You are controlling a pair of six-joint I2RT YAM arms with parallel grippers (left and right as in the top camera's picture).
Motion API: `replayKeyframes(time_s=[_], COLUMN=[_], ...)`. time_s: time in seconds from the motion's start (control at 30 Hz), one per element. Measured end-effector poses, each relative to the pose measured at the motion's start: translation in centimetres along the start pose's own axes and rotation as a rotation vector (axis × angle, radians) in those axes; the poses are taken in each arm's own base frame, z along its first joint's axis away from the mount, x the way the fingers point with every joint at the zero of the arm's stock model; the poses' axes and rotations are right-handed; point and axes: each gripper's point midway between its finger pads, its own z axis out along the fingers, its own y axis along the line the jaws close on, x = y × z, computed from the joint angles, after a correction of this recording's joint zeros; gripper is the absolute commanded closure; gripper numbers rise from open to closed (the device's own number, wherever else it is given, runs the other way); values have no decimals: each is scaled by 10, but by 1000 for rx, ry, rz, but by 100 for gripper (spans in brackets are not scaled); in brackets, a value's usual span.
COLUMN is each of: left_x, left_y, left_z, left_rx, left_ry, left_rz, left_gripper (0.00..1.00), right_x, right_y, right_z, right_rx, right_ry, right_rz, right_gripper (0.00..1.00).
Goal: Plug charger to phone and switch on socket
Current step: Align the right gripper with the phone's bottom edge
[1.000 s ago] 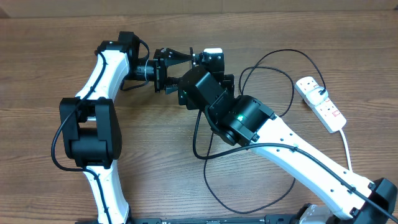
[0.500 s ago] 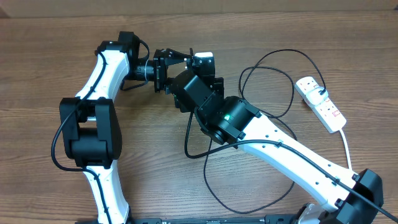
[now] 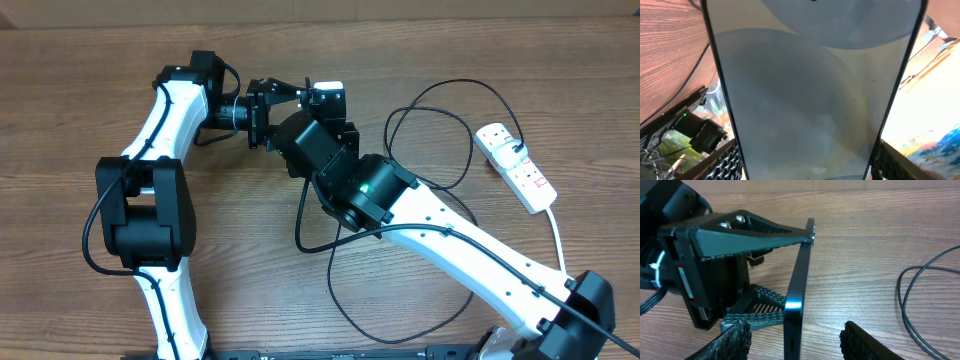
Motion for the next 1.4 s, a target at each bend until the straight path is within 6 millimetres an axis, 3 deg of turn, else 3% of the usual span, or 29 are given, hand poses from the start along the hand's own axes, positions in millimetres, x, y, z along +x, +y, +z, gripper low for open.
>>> replayKeyframes(time_s=[0.27,0.8,1.13,1.4], left_x=[0,-1,-1,-1], left_y=[0,0,0,0], left_z=[0,0,0,0], left_rx=[0,0,0,0], left_ry=[0,0,0,0], left_rz=[0,9,9,9], left_gripper=[38,38,38,37], right_x=[13,-5,4,1], right_y=[1,8,8,-2], right_z=[16,9,9,13], right_rx=[26,1,-8,11], right_ry=[32,-8,37,40], right_rz=[-30,-56,-59,-23], right_gripper=[41,42,46,49])
